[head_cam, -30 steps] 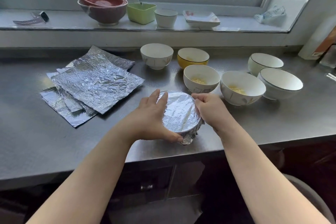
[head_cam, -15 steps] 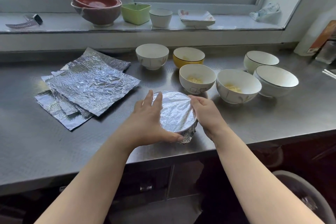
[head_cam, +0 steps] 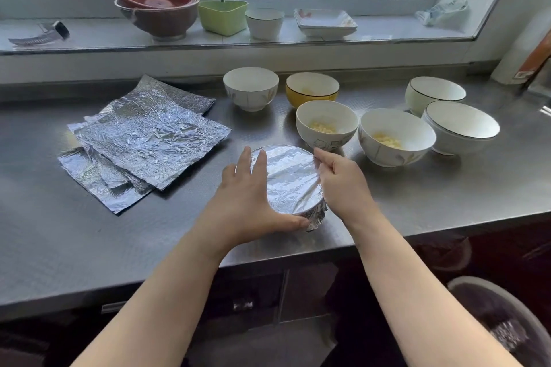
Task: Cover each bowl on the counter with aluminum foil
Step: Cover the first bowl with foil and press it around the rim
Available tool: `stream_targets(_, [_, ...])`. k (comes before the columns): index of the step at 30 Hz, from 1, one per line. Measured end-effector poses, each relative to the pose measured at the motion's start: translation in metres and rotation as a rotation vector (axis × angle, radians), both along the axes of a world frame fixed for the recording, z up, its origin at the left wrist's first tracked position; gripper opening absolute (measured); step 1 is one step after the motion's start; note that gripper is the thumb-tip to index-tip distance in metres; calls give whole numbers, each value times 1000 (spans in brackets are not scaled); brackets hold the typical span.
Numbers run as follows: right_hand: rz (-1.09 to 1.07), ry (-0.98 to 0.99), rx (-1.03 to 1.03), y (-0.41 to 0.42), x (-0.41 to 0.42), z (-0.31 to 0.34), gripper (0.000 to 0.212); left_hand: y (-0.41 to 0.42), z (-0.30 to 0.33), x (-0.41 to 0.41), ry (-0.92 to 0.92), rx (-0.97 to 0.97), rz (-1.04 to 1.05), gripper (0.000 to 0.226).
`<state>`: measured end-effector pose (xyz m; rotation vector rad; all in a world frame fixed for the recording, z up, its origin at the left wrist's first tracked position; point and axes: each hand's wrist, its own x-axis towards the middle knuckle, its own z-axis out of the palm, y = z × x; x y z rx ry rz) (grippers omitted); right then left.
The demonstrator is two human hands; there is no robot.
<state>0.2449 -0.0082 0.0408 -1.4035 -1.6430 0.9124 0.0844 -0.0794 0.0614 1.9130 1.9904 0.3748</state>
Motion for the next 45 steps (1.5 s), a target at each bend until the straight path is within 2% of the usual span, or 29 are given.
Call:
stream_targets(9, [-18,416,-197,-7,-4,-7,34,-2,-1,6,-37,-3,50,143])
stream_targets(13, [40,549,-314,-6,-1,0,29,-3,2,1,-83,19,5,148])
stream_targets(16, [50,555,-284,-2,9,4,25,-3,4,-10,-134,25,-2,145])
stream_targets(20, [29,367,-139,-5,16,12,41,4,4,-18,58,93,-98,145])
stream_targets(26, [68,248,-120,-17,-4,7,52,8,-2,-17,47,49,-178,144])
stream_targets(31, [44,287,-139,-19,-12,-3,58,6,-3,-13,35,58,-142,137])
stream_targets(35, [2,332,-136,-17,-13,-9,53,7,-5,-12,42,75,-145,138])
stream_targets(40, [31,397,-227,-18,-12,-13,57,5,-5,-8,19,89,-99,136])
stream_targets(43, [75,430,-271,-16,-7,-5,36,3,-4,-3,19,83,-51,136])
stream_targets(45, [84,495,-282,-12,-5,2,30,2,-3,2,23,85,-6,141])
